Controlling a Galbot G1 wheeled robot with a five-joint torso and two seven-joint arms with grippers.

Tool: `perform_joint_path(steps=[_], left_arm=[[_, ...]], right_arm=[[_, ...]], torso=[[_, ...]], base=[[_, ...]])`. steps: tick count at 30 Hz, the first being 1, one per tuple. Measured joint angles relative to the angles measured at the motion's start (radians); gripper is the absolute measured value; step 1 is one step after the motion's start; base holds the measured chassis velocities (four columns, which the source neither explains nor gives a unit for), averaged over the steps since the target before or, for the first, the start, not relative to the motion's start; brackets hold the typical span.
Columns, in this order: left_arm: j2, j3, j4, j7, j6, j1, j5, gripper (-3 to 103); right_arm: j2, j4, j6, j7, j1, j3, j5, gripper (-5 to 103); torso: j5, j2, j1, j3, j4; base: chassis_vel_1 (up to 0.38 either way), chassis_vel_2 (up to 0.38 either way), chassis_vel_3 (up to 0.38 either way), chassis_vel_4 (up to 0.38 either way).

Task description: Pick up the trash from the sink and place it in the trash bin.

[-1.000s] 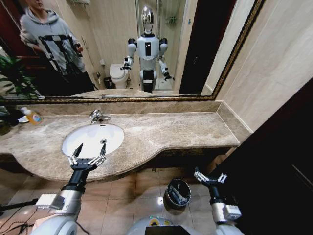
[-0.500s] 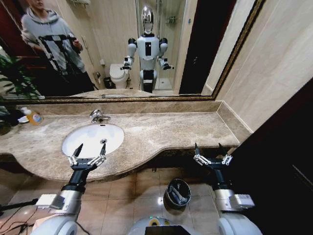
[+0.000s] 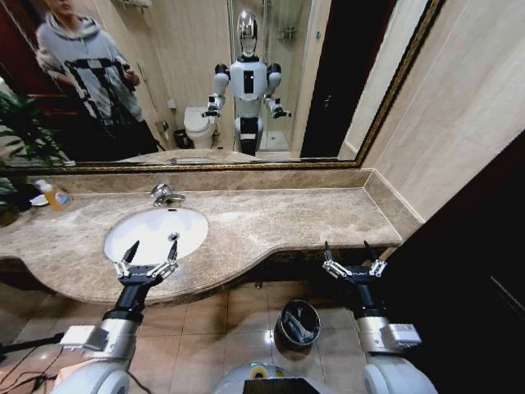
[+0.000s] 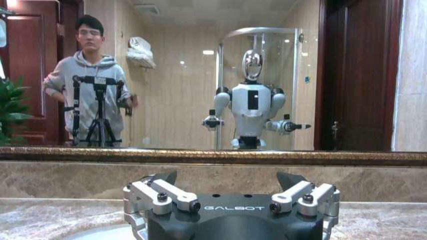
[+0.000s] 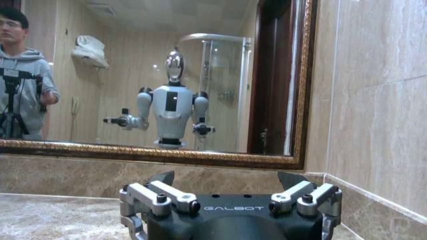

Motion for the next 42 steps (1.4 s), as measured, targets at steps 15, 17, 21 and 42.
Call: perform_joint_path(steps=[15,17,21,42], left_arm=[[0.0,0.0,0.0,0.0,0.0,0.0,0.0,100],[0.0,0.0,0.0,0.0,0.0,0.0,0.0,100],[0.0,0.0,0.0,0.0,0.0,0.0,0.0,100],[0.0,0.0,0.0,0.0,0.0,0.0,0.0,100]], right_arm=[[-0.001,-0.002,0.001,0.0,0.0,0.0,0.0,100],[-0.001,-0.003,0.002,0.0,0.0,0.0,0.0,100],[-0.001,-0.003,0.002,0.0,0.0,0.0,0.0,100],[-0.001,-0.004,0.003,0.0,0.0,0.0,0.001,100]], torso=[[0.0,0.0,0.0,0.0,0.0],[0.0,0.0,0.0,0.0,0.0],[0.0,0.0,0.0,0.0,0.0],[0.0,0.0,0.0,0.0,0.0]], base=[[0.0,0.0,0.0,0.0],[0.0,0.0,0.0,0.0],[0.0,0.0,0.0,0.0],[0.0,0.0,0.0,0.0]])
